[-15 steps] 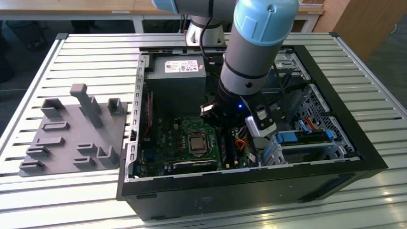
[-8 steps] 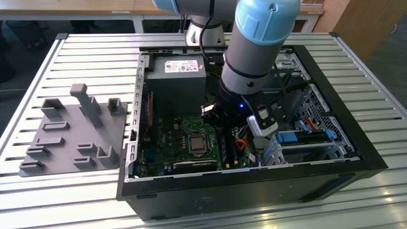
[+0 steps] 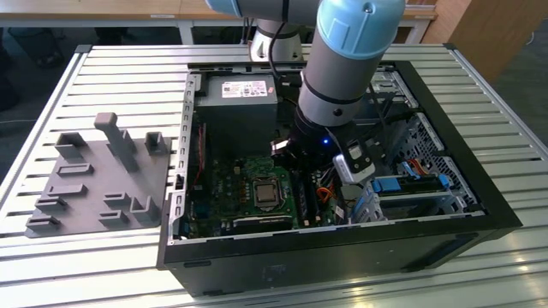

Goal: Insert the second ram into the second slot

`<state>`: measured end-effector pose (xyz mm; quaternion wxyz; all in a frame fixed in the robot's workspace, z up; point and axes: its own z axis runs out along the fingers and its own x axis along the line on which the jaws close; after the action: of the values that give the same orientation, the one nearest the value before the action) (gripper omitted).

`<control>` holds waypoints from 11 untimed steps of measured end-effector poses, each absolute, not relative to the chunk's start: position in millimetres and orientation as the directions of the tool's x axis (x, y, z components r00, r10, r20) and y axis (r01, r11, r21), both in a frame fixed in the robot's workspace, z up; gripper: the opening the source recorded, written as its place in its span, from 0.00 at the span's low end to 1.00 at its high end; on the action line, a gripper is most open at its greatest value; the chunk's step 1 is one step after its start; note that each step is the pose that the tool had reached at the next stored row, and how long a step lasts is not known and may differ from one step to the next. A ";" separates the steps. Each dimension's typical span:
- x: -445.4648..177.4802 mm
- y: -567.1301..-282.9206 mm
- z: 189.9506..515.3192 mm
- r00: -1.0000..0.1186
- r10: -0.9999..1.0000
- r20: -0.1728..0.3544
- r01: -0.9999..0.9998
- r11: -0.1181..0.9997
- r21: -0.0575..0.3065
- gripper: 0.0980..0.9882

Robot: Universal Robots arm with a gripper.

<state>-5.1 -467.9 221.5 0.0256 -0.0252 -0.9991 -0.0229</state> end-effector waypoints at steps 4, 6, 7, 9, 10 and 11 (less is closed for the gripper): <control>-5.2 -468.0 221.6 -0.998 0.040 0.052 0.042 0.998 0.044 0.04; -5.2 -467.9 221.5 -0.998 0.034 0.052 0.037 0.998 0.044 0.04; -5.2 -467.9 221.5 -0.998 0.031 0.052 0.034 0.998 0.044 0.04; -5.2 -467.9 221.6 -0.998 0.025 0.052 0.027 0.999 0.044 0.04; -5.1 -467.9 221.5 -0.998 0.021 0.052 0.023 0.999 0.044 0.04; -5.1 -467.9 221.6 -0.998 0.016 0.052 0.019 0.999 0.043 0.04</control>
<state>-5.1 -467.9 221.6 0.0260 -0.0088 -0.9994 -0.0220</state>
